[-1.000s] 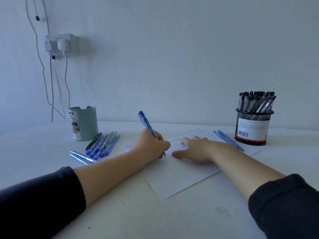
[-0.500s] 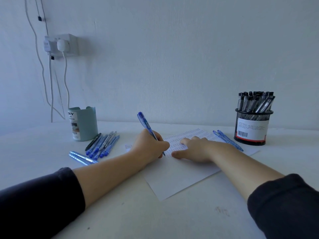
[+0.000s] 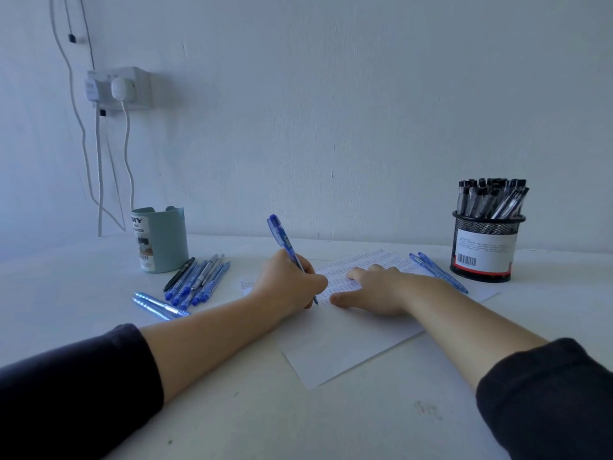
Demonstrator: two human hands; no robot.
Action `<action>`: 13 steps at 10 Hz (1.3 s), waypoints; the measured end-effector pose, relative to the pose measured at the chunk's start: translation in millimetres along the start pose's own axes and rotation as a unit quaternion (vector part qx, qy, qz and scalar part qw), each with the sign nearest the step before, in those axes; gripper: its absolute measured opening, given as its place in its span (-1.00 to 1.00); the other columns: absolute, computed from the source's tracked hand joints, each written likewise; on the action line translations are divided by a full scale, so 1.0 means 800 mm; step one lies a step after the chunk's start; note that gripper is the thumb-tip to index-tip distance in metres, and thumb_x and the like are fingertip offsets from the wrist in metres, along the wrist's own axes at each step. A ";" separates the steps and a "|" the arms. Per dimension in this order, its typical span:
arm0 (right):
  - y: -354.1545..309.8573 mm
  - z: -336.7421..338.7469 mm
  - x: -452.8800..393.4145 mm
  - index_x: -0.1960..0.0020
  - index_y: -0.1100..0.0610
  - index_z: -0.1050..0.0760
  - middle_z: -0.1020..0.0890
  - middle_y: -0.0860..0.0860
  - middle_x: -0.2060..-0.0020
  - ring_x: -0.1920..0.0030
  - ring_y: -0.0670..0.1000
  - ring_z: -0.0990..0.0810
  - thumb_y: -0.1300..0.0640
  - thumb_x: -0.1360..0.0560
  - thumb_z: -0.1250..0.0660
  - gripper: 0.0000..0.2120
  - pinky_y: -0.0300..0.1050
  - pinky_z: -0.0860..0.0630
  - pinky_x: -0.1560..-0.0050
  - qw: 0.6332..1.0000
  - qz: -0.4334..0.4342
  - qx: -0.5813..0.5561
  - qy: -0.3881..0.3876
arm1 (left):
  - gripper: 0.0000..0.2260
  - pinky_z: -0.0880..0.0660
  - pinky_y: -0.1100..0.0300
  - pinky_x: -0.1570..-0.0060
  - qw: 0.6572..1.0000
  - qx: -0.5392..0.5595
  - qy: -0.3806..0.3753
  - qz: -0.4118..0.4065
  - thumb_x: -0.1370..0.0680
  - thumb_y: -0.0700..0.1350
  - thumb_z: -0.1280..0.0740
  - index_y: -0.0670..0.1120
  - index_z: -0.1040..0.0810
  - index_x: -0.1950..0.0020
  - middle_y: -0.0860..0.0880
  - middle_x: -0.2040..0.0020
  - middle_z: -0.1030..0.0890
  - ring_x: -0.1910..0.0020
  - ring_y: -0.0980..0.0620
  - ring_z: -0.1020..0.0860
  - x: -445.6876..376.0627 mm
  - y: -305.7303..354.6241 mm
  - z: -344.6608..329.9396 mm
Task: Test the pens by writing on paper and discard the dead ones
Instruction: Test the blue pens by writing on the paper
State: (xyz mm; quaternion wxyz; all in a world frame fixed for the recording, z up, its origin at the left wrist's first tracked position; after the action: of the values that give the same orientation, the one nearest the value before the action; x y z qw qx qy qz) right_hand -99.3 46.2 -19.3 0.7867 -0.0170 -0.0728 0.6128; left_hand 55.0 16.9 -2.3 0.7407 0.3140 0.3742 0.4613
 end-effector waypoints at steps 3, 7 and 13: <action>0.000 0.000 0.000 -0.53 -0.13 -0.04 -0.09 0.05 -0.53 -0.49 0.19 -0.09 -0.45 -0.42 -0.08 -0.22 0.17 -0.15 -0.42 1.000 0.001 0.004 0.002 | -0.83 -0.30 0.39 0.52 0.999 -0.032 -0.001 -0.004 -0.38 -0.19 -0.33 -0.10 -0.48 0.42 -0.02 0.51 -0.53 0.62 0.17 -0.34 0.002 0.003 -0.001; -0.002 0.001 0.002 -0.53 -0.13 -0.05 -0.11 0.04 -0.52 -0.48 0.18 -0.10 -0.45 -0.42 -0.09 -0.22 0.16 -0.16 -0.42 1.000 0.001 -0.002 0.001 | -0.79 -0.31 0.35 0.47 0.999 -0.034 -0.015 -0.019 -0.38 -0.22 -0.32 -0.11 -0.45 0.46 -0.02 0.53 -0.50 0.61 0.15 -0.34 0.003 0.005 -0.003; 0.000 0.002 0.000 -0.53 -0.11 -0.04 -0.10 0.06 -0.53 -0.49 0.19 -0.11 -0.44 -0.42 -0.11 -0.21 0.18 -0.15 -0.42 1.000 0.010 0.000 0.003 | -0.71 -0.23 0.27 0.49 0.989 0.148 0.030 -0.005 -0.51 -0.16 -0.30 -0.12 -0.45 0.42 -0.07 0.48 -0.51 0.55 0.08 -0.30 -0.002 0.001 0.016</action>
State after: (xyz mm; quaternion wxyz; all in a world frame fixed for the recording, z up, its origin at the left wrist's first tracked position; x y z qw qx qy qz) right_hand -99.4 46.4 -17.5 0.7809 -0.0193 -0.0703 0.6204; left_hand 64.7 14.2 5.5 0.6770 0.4044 0.4618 0.4061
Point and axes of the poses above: each hand's wrist, its own x-axis away from the middle knuckle, its own z-axis out of the back of the hand, y = z × x, the point moved 5 cm from there along -x, towards the middle knuckle
